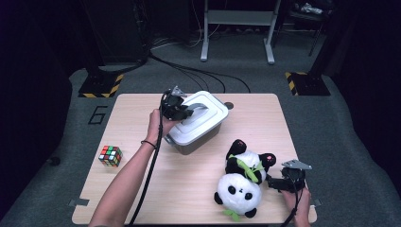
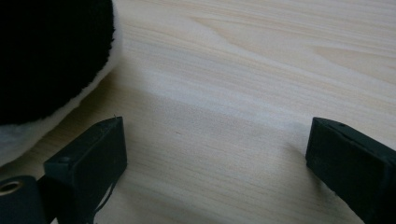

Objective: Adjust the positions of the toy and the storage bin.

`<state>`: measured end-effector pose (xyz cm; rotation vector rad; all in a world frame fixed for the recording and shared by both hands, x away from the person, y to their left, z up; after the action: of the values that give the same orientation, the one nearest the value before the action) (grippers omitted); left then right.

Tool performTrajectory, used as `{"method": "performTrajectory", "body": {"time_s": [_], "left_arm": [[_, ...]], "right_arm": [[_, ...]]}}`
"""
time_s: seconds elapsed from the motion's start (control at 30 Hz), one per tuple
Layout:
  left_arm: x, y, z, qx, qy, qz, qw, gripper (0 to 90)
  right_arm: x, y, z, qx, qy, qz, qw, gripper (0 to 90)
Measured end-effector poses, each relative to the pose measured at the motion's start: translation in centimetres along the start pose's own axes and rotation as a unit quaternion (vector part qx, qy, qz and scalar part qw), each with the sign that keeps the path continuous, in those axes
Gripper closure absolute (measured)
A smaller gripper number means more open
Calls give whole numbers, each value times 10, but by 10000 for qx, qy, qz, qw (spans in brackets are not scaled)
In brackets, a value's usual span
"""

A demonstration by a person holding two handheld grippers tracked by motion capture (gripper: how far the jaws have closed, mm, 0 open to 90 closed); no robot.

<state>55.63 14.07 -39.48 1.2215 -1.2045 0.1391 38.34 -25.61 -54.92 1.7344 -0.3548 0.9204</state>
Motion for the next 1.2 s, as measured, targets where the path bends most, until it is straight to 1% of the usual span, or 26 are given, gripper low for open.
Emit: {"method": "performTrajectory", "body": {"time_s": [0.23, 0.27, 0.3, 0.47, 0.67, 0.7, 0.83, 0.93, 1.0, 1.13, 1.17, 1.2], "left_arm": [[8, -6, 13, -131, -110, 26, 9999, 675], [9, -7, 14, -162, -152, 11, 9998, 675], [10, -9, 16, -184, -114, 24, 9998, 675], [16, -15, 23, -281, -193, 57, 9994, 675], [23, -22, 28, -345, -274, 31, 9990, 675], [24, -23, 29, -380, -243, 36, 9990, 675], [31, -30, 35, -396, -343, 49, 9986, 675], [36, -36, 39, -428, -348, 62, 9985, 675], [40, -39, 41, -435, -361, 76, 9984, 674], [43, -42, 43, -388, -396, 74, 9984, 669], [43, -41, 43, -386, -376, 86, 9985, 663], [44, -40, 42, -342, -345, 97, 9988, 608]], "right_arm": [[0, 0, 0, -2, -20, -3, 10000, 44], [0, 0, 0, 2, -21, -6, 10000, 44], [0, 0, 0, 6, -2, -2, 10000, 44], [0, 0, 0, 10, 5, 0, 10000, 45], [0, 0, 0, 3, -7, -3, 10000, 45], [0, 0, 0, 4, -14, -5, 10000, 45], [0, 0, 0, 4, -6, -2, 10000, 46], [0, 0, 0, 3, -19, -6, 10000, 46], [0, 0, 0, 4, 14, 0, 10000, 46], [0, 0, 0, 8, 15, 0, 10000, 46], [0, 0, 0, 9, 13, 2, 10000, 47], [0, 0, 0, 9, 10, 3, 10000, 47]]}}
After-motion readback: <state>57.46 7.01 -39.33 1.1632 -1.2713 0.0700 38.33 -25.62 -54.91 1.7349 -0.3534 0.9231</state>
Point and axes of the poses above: each handheld gripper's, and its own axes: y roughly backward along the jaws, x roughly out of its top, z roughly to its right, the point moved 3 cm from there along -y, roughly forward along the jaws, and after that the axes turned 9 degrees about x, right-handed, at the moved point
